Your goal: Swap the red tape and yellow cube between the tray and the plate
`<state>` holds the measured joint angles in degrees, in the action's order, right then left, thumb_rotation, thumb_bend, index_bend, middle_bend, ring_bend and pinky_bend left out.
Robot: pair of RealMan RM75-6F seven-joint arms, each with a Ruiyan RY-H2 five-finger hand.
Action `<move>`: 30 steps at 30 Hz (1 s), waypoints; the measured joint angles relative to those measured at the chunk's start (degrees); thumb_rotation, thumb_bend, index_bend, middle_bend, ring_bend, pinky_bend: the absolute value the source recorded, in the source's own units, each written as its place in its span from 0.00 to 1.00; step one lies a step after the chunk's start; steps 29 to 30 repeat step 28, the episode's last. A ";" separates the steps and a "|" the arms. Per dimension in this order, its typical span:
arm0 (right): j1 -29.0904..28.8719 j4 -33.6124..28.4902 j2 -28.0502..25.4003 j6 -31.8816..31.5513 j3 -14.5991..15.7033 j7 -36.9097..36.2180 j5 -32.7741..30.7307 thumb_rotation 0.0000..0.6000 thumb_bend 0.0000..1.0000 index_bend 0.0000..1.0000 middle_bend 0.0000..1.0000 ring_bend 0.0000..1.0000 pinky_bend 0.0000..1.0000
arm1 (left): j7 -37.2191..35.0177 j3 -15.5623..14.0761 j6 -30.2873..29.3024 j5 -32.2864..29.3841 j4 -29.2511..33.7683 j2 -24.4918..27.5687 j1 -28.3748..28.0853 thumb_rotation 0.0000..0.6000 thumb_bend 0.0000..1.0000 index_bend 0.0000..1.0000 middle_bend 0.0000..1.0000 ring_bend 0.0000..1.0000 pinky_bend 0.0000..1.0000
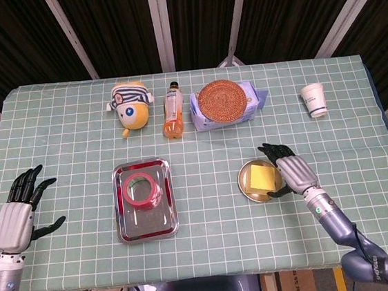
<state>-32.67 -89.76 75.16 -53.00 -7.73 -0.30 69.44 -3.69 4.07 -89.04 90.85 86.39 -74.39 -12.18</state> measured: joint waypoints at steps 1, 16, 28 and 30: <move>0.39 -1.59 -1.25 -0.24 0.37 0.89 -0.18 1.00 0.07 0.00 0.01 0.00 0.00 | -0.01 0.01 0.12 -0.06 -0.01 0.01 -0.01 1.00 0.01 0.22 0.00 0.00 0.06; 19.08 -5.01 -7.17 -31.41 5.55 -0.20 8.86 1.00 0.07 0.02 0.01 0.01 0.00 | 8.90 -2.50 2.18 -3.48 9.51 5.06 3.03 1.00 0.02 0.21 0.00 0.00 0.06; 25.03 1.03 -2.30 -42.04 4.82 5.84 15.55 1.00 0.07 0.02 0.01 0.01 0.00 | 8.41 -4.03 0.27 -1.19 10.20 6.46 5.23 1.00 0.02 0.21 0.00 0.00 0.06; 25.03 1.03 -2.30 -42.04 4.82 5.84 15.55 1.00 0.07 0.02 0.01 0.01 0.00 | 8.41 -4.03 0.27 -1.19 10.20 6.46 5.23 1.00 0.02 0.21 0.00 0.00 0.06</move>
